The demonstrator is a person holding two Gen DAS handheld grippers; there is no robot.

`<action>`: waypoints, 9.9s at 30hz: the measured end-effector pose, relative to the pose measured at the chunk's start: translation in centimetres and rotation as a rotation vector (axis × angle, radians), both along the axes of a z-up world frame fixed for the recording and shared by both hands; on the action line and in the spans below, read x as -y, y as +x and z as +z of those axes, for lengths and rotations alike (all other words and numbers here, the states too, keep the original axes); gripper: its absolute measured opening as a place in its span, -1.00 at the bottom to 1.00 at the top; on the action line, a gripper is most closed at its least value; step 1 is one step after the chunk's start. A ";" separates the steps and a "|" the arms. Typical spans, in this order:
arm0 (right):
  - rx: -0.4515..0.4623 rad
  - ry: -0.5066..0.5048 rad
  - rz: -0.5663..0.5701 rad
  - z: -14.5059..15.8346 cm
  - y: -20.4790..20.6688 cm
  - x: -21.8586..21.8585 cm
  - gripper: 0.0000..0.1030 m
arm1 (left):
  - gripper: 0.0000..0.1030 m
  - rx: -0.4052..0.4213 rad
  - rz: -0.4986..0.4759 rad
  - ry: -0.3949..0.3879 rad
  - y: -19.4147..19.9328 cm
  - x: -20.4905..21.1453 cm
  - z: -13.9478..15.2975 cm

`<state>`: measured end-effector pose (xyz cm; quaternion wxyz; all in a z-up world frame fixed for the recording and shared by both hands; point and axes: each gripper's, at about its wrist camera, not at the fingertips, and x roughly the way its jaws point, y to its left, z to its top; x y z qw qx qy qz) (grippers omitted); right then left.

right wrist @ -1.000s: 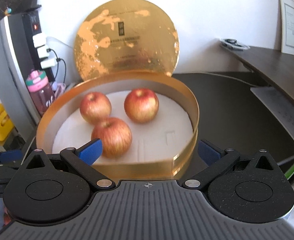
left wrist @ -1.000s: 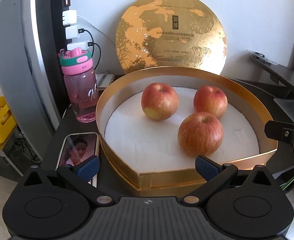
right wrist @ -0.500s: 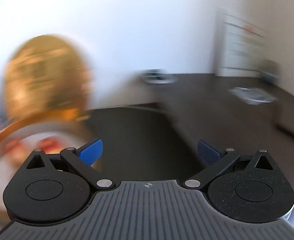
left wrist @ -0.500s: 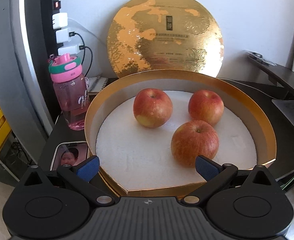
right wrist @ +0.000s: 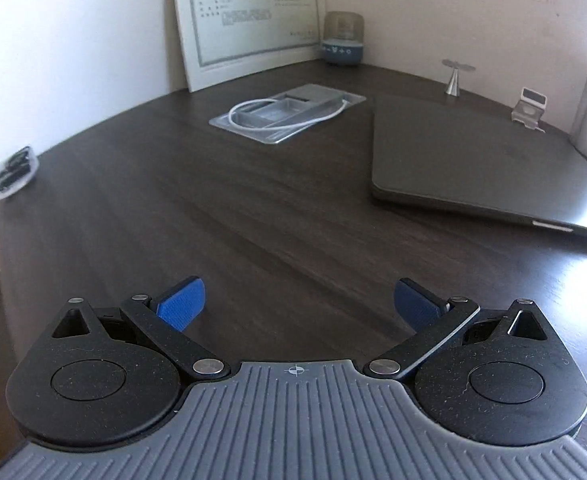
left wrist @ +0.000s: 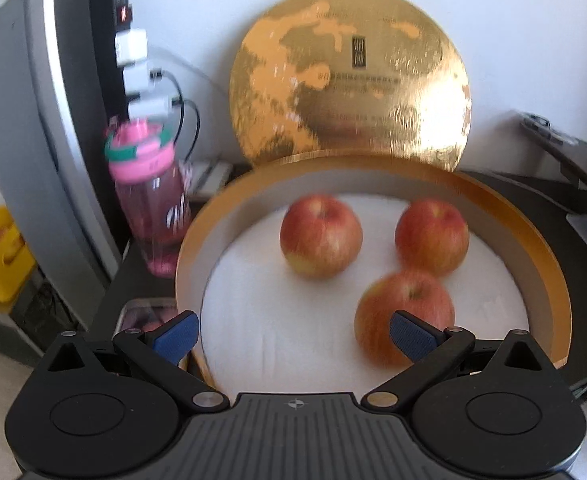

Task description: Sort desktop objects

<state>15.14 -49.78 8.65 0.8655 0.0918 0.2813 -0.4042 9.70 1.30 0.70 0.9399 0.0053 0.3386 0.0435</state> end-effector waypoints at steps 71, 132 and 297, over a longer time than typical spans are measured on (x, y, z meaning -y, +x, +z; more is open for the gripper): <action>0.011 0.005 -0.012 0.0 1.2 1.8 1.00 | 0.99 0.077 0.032 -0.042 0.4 -4.3 -0.6; 0.012 0.003 -0.011 -0.1 1.2 1.8 1.00 | 0.99 0.039 -0.348 0.029 -3.4 8.6 0.7; 0.045 0.035 0.694 -15.0 -2.7 -20.2 0.67 | 0.99 -0.007 -0.292 -0.019 -2.8 5.1 -1.0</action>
